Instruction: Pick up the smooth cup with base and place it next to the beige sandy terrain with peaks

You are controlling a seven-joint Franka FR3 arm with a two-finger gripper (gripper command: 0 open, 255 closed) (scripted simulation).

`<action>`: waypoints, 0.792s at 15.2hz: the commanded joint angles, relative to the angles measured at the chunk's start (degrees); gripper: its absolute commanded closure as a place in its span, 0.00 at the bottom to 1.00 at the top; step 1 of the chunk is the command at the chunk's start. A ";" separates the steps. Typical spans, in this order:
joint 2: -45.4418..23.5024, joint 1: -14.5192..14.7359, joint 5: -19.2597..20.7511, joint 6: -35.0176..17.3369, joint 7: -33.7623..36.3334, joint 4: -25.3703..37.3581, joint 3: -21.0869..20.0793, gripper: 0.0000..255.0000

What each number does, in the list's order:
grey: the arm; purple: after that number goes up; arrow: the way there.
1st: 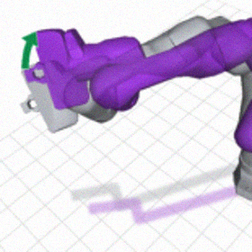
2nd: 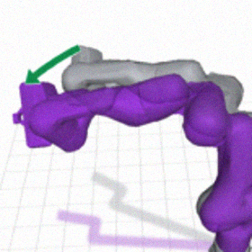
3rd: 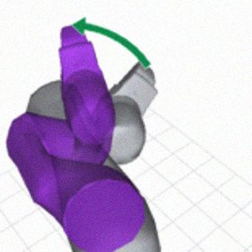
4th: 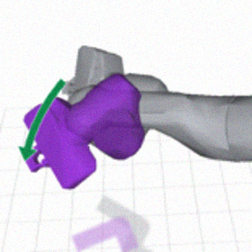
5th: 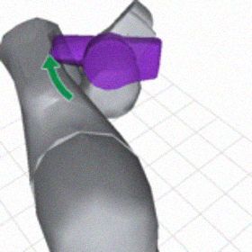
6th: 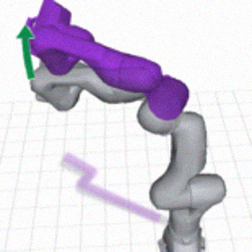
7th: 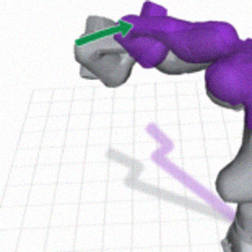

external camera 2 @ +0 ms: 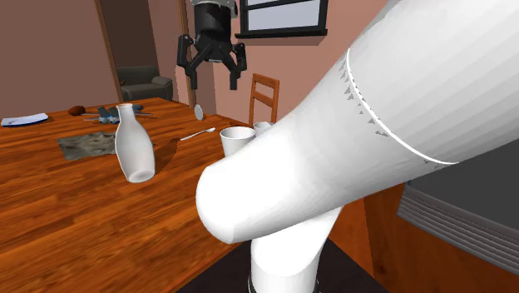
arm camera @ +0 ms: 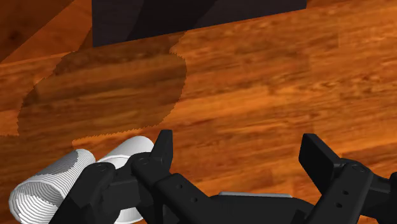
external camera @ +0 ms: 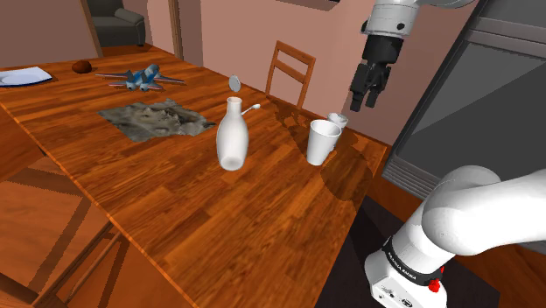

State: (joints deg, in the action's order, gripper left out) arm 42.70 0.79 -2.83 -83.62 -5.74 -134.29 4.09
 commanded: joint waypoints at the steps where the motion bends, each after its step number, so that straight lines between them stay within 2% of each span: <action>1: 0.00 0.00 0.00 0.00 0.00 0.00 0.00 0.00; 12: -15.25 -2.02 7.41 -22.96 3.06 -5.08 -2.45 0.00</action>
State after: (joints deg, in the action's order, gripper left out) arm 28.98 -1.02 3.82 -104.75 -3.18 -139.50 1.91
